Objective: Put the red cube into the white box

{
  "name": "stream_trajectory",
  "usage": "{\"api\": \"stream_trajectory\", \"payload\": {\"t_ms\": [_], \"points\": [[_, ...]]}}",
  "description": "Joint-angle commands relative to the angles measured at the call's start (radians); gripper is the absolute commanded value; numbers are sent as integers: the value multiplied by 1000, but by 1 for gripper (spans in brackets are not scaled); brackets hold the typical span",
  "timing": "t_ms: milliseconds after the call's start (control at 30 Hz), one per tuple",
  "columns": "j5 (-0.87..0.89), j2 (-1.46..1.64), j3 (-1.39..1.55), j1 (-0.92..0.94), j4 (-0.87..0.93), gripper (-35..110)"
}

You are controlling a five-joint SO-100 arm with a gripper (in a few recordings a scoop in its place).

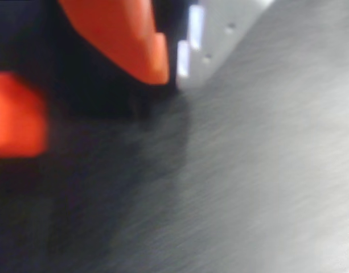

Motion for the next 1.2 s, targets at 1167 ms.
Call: {"api": "stream_trajectory", "payload": {"t_ms": [1167], "points": [[-37, -770, -522, 232, -215, 7]]}}
